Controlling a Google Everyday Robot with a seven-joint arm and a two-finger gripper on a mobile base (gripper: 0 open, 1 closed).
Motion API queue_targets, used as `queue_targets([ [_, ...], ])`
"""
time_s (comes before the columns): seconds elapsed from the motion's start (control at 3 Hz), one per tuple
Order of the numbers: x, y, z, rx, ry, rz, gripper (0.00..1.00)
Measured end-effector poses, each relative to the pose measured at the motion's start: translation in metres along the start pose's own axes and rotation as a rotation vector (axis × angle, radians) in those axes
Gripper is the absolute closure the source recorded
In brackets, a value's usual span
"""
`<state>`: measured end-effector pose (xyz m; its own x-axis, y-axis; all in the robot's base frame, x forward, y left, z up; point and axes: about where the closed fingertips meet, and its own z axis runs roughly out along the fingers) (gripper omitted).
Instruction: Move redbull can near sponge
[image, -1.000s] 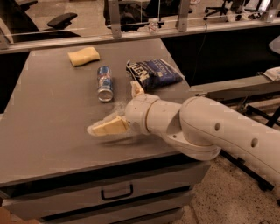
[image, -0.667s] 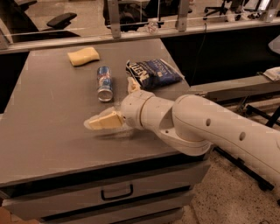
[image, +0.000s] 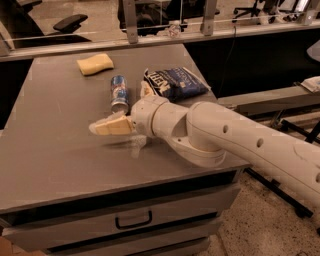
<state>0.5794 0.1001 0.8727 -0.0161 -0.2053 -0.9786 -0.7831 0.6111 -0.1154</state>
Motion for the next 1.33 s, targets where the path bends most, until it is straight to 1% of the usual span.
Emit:
queue_targets([
  [0.33,-0.004,-0.008,0.014,-0.002,-0.020,0.057,0.00],
  [0.67,-0.005,-0.014,0.028,0.020,-0.008,0.102,0.00],
  [1.0,-0.004,-0.016,0.037,0.054,0.028,0.137,0.00],
  [1.33,0.000,-0.012,0.045,0.071,0.055,0.152,0.00],
])
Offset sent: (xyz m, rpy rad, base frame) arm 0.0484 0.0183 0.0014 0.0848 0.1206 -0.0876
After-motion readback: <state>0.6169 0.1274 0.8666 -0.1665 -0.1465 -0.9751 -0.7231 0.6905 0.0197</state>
